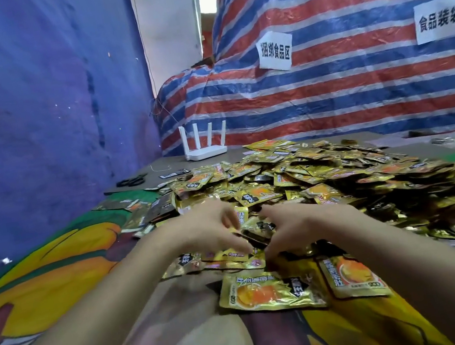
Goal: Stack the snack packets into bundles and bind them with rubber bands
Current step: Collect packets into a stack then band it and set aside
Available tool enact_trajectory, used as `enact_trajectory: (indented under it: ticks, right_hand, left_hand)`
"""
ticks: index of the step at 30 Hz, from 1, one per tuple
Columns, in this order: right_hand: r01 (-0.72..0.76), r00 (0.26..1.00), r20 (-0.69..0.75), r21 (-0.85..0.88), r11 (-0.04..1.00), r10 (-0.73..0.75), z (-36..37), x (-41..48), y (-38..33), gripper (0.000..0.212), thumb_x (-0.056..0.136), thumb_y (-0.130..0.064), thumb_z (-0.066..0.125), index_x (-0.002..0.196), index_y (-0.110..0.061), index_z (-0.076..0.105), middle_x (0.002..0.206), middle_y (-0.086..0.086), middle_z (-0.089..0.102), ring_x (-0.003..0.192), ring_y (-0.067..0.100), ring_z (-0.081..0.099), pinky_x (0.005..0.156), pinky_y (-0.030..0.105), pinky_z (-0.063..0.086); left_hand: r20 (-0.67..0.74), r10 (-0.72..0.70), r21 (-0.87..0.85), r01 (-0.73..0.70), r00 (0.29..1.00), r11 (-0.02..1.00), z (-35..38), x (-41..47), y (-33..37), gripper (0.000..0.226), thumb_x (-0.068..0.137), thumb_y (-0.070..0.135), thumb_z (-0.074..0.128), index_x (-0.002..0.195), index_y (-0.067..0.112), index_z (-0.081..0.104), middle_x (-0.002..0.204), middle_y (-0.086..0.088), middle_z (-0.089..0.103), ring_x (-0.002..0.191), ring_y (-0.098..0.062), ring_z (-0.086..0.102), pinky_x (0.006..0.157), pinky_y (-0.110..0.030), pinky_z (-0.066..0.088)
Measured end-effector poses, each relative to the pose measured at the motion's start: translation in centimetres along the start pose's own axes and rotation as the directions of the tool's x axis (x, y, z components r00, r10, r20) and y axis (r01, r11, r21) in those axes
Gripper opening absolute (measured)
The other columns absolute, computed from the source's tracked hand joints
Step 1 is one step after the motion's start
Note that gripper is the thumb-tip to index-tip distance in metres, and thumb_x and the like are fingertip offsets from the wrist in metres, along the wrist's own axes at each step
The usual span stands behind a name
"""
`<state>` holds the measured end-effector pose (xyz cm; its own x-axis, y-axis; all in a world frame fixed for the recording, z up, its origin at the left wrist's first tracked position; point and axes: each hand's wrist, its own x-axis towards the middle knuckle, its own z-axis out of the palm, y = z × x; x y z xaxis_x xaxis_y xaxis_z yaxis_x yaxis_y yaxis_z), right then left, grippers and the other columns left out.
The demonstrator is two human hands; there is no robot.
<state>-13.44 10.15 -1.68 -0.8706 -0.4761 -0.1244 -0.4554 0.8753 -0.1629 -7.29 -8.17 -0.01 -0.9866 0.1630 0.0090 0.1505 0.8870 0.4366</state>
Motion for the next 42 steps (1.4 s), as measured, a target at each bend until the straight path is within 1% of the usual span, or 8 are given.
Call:
enact_trajectory:
  ticks: [4, 11, 19, 24, 29, 33, 37, 42]
  right_hand:
    - [0.004, 0.992, -0.121, -0.168, 0.986, -0.025, 0.7, 0.6, -0.5, 0.045, 0.079, -0.036, 0.077, 0.111, -0.009, 0.061, 0.100, 0.009, 0.068, 0.087, 0.023, 0.064, 0.069, 0.038, 0.059]
    - [-0.003, 0.881, -0.468, -0.157, 0.988, -0.072, 3.0, 0.6, -1.0, 0.018, 0.091, -0.020, 0.054, 0.107, -0.011, 0.057, 0.098, 0.011, 0.066, 0.099, 0.034, 0.058, 0.065, 0.034, 0.035]
    - [0.038, 0.785, -0.606, 0.255, 0.966, 0.129, 3.2, 0.3, 0.2, 0.020, 0.101, -0.021, 0.047, 0.105, -0.012, 0.064, 0.088, 0.008, 0.069, 0.081, 0.028, 0.066, 0.071, 0.042, 0.057]
    - [0.201, 0.632, -0.758, 0.359, 0.911, 0.160, 3.0, 0.1, 0.1, 0.013, 0.101, -0.020, 0.050, 0.104, -0.014, 0.061, 0.091, 0.004, 0.070, 0.080, 0.027, 0.064, 0.072, 0.043, 0.055]
    - [0.319, 0.659, -0.720, 0.529, 0.786, 0.217, 3.5, 0.2, 0.0, 0.010, 0.102, -0.019, 0.053, 0.109, -0.017, 0.060, 0.102, 0.002, 0.071, 0.086, 0.022, 0.065, 0.074, 0.040, 0.056]
    - [0.398, 0.611, -0.723, 0.633, 0.664, 0.322, 3.5, 0.1, 0.0, 0.011, 0.103, -0.020, 0.055, 0.111, -0.015, 0.061, 0.098, -0.007, 0.067, 0.091, 0.015, 0.065, 0.070, 0.017, 0.053]
    - [0.533, 0.591, -0.691, 0.722, 0.441, 0.417, 3.2, -0.3, -0.4, 0.011, 0.104, -0.022, 0.054, 0.114, -0.021, 0.058, 0.106, -0.006, 0.069, 0.097, 0.013, 0.069, 0.081, 0.040, 0.062]
    - [0.612, 0.552, -0.673, 0.728, 0.309, 0.493, 2.6, -0.8, -0.7, 0.014, 0.105, -0.027, 0.051, 0.118, -0.024, 0.055, 0.106, -0.005, 0.069, 0.091, 0.011, 0.071, 0.070, 0.029, 0.062]
  left_hand:
    - [0.304, 0.201, 0.095, -0.240, 0.931, 0.966, 2.0, -2.7, 1.3, 0.057, 0.072, 0.053, 0.086, 0.123, 0.037, 0.067, 0.128, 0.020, 0.058, 0.119, 0.001, 0.050, 0.103, -0.021, 0.041]
    - [0.076, 0.345, 0.450, -0.341, 0.936, 0.826, 4.5, -2.5, 1.5, 0.040, 0.080, 0.032, 0.066, 0.114, 0.020, 0.050, 0.107, -0.002, 0.058, 0.099, -0.024, 0.055, 0.083, -0.040, 0.050]
    - [-0.362, -0.135, 0.178, 0.211, 0.922, 0.961, 3.7, 0.4, -1.5, 0.038, 0.085, 0.028, 0.059, 0.116, 0.018, 0.039, 0.118, -0.005, 0.044, 0.112, -0.030, 0.052, 0.080, -0.039, 0.040]
    - [-0.291, -0.451, 0.082, 0.492, 0.844, 0.867, 5.3, 3.7, -1.2, 0.133, 0.060, 0.087, 0.068, 0.153, 0.004, 0.021, 0.152, -0.018, 0.037, 0.136, -0.038, 0.044, 0.103, -0.046, 0.043]
    - [-0.266, -0.501, 0.092, 0.539, 0.824, 0.838, 4.9, 5.8, -0.7, 0.130, 0.065, 0.075, 0.075, 0.154, 0.000, 0.018, 0.153, -0.018, 0.041, 0.139, -0.040, 0.037, 0.106, -0.049, 0.038]
    - [-0.304, -0.479, 0.027, 0.510, 0.823, 0.860, 4.9, 5.4, -0.8, 0.116, 0.077, 0.062, 0.071, 0.155, -0.003, 0.015, 0.154, -0.021, 0.038, 0.140, -0.040, 0.034, 0.108, -0.049, 0.037]
    - [-0.429, -0.541, -0.268, 0.471, 0.723, 0.841, 4.2, 4.6, -1.6, 0.084, 0.086, 0.036, 0.056, 0.152, -0.006, 0.024, 0.144, -0.026, 0.047, 0.134, -0.042, 0.042, 0.104, -0.048, 0.042]
    - [-0.496, -0.573, -0.460, 0.362, 0.652, 0.810, 2.5, 3.3, -2.3, 0.072, 0.086, 0.034, 0.052, 0.140, -0.011, 0.040, 0.138, -0.029, 0.049, 0.124, -0.045, 0.049, 0.098, -0.051, 0.042]
